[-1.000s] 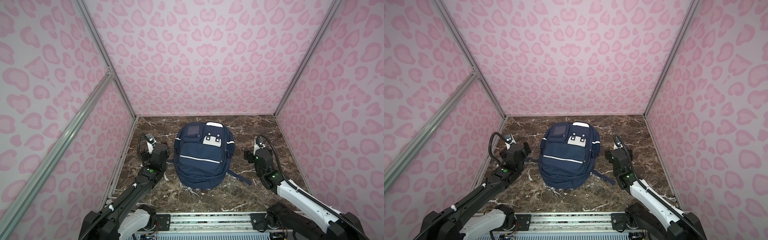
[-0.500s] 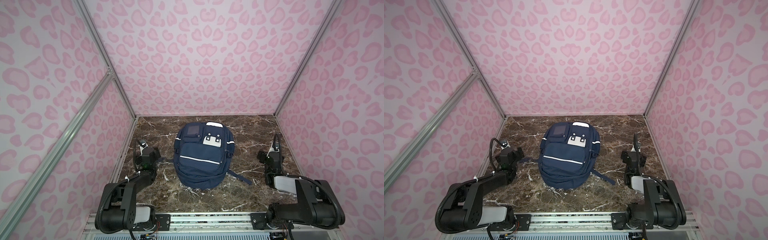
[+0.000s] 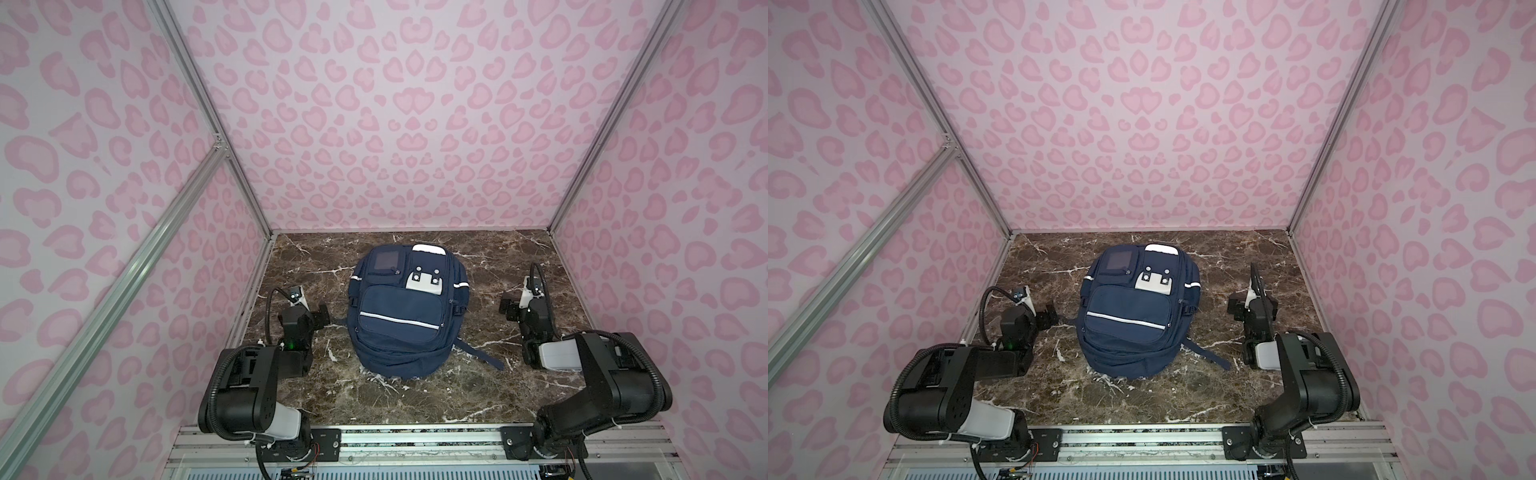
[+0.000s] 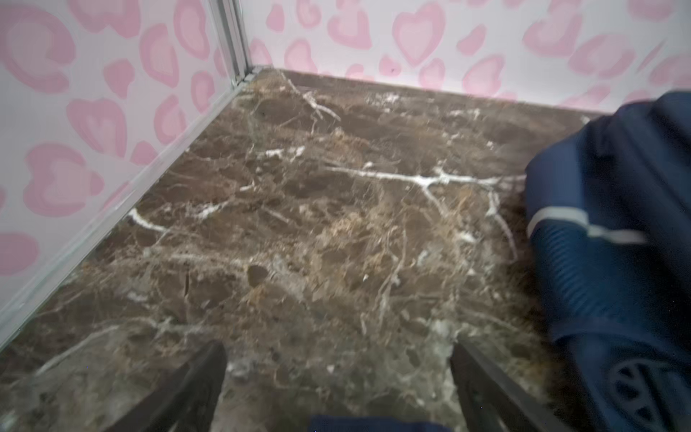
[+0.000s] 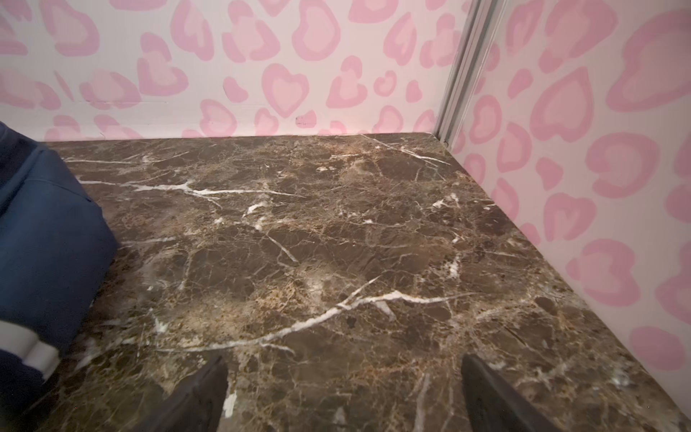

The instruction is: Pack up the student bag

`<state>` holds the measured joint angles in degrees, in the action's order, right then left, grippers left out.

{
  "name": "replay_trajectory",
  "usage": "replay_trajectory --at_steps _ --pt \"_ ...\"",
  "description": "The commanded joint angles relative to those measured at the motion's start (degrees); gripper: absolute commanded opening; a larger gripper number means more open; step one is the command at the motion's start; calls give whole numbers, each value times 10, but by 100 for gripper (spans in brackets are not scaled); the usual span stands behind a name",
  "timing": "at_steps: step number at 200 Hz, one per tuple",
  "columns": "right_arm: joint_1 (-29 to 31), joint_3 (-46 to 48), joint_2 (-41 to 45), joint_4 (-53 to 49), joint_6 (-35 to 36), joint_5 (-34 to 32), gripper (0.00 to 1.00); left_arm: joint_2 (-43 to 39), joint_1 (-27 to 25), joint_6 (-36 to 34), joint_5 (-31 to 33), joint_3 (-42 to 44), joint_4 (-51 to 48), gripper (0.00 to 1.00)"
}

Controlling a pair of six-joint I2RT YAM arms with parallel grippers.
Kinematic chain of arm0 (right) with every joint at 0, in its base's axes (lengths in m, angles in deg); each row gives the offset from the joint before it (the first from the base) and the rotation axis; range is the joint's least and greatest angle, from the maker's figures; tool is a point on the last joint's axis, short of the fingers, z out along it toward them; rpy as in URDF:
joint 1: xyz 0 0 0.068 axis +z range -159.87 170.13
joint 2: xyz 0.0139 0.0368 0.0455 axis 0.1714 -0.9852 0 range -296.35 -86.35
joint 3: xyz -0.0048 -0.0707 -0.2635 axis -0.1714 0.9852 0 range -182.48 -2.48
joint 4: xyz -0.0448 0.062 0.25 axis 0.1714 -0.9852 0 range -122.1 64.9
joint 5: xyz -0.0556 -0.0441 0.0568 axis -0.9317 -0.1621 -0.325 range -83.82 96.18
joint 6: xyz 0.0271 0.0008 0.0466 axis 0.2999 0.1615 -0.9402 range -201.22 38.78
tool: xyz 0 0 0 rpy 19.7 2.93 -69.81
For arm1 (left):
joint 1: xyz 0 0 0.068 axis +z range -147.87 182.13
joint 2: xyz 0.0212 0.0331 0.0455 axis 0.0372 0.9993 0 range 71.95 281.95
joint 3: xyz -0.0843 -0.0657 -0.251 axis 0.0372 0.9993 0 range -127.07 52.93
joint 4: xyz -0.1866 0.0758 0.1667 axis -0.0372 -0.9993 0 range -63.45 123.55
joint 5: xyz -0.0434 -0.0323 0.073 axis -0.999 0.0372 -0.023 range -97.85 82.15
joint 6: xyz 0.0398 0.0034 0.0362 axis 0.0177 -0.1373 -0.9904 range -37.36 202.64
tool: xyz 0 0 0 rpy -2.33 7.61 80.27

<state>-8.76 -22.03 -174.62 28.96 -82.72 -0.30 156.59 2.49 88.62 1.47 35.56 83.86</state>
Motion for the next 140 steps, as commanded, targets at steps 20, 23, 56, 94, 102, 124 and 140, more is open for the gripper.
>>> replay_trajectory --at_steps 20,23,56,94,102,124,140 --pt "1 0 -5 22 1 -11 99 2 4 -18 -11 -16 62 97" --pt "1 -1 -3 17 3 -10 99 1 4 -18 -11 -17 58 97" --pt "1 -6 2 0 2 -10 99 -5 3 -23 -19 -14 54 98" --pt "1 -5 2 2 2 -11 99 -3 1 -25 -19 -17 53 98" --pt "1 -5 2 2 2 -10 99 -3 1 -25 -19 -15 53 98" --pt "1 -5 2 2 2 -10 99 -3 1 -25 -19 -17 52 98" --pt "1 -6 2 1 2 -10 99 5 1 -27 -24 -29 37 98"
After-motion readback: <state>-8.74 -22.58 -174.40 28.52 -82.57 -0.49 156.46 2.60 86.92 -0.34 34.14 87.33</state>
